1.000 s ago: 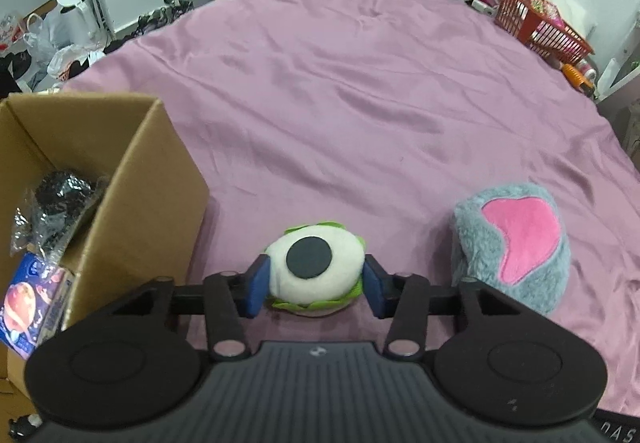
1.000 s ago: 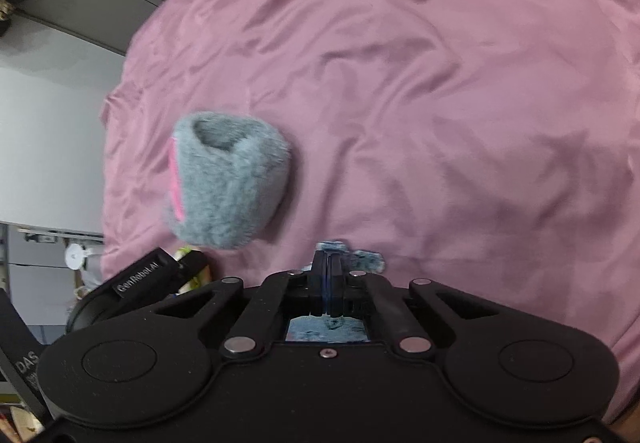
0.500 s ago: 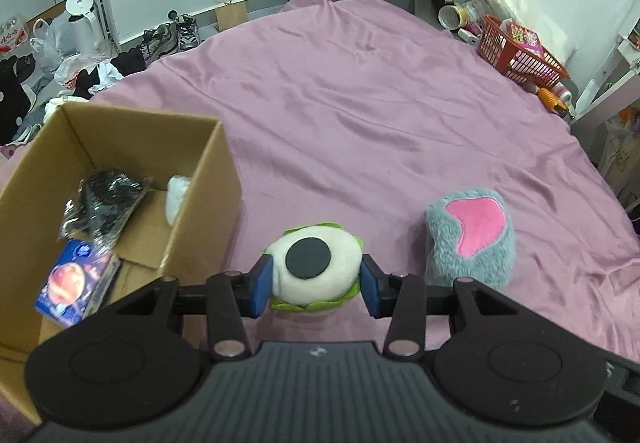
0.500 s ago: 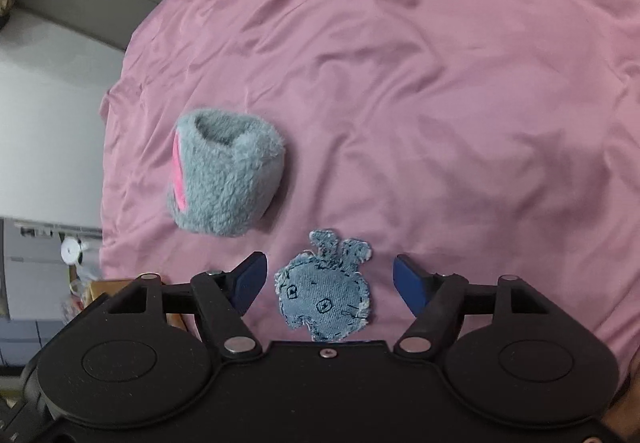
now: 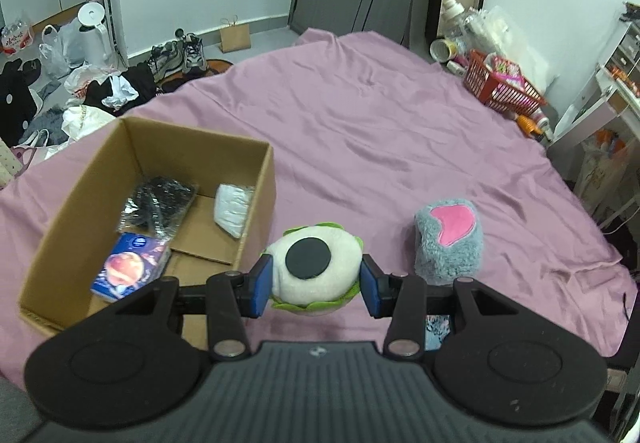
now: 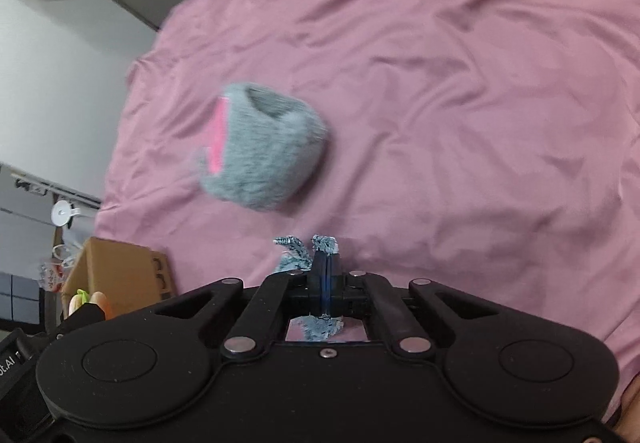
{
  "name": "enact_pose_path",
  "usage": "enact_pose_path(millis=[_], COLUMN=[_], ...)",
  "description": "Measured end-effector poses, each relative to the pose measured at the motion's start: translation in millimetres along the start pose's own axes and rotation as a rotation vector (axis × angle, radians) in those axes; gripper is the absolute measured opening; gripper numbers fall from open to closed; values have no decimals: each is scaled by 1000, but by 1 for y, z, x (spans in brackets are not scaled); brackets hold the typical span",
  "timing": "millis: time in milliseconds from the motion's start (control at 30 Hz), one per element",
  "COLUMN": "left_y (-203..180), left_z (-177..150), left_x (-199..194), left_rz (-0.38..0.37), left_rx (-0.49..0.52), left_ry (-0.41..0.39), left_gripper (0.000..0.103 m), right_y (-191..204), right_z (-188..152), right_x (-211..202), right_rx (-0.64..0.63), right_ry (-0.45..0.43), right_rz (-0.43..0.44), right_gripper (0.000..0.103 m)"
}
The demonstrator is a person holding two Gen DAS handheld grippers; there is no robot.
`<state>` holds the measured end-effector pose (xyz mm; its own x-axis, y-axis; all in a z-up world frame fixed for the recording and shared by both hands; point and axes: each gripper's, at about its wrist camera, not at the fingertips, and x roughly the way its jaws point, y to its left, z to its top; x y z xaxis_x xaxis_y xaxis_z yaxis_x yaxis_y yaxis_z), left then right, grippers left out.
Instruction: Organize soft objects
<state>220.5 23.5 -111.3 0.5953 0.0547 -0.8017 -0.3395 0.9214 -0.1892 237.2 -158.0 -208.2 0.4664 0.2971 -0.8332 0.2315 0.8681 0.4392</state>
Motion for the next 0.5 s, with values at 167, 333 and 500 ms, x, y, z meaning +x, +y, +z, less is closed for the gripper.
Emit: enact_pose_path(millis=[167,333,500], left_y=[16,33,50], left_z=[-2,-4,-4], left_x=[-22,-40,-53], left_rz=[-7,-10,-17], left_rx=[-19,-41,-65], left_ry=[-26,-47,-65], left_gripper=[44,44,44], right_y=[6,16,27], right_z=[-7,-10,-15], right_x=[-12,-11,1], right_rx=[-16,-71,-147], right_ry=[-15,5,15], right_rz=[48,49,6], right_gripper=[0,6,44])
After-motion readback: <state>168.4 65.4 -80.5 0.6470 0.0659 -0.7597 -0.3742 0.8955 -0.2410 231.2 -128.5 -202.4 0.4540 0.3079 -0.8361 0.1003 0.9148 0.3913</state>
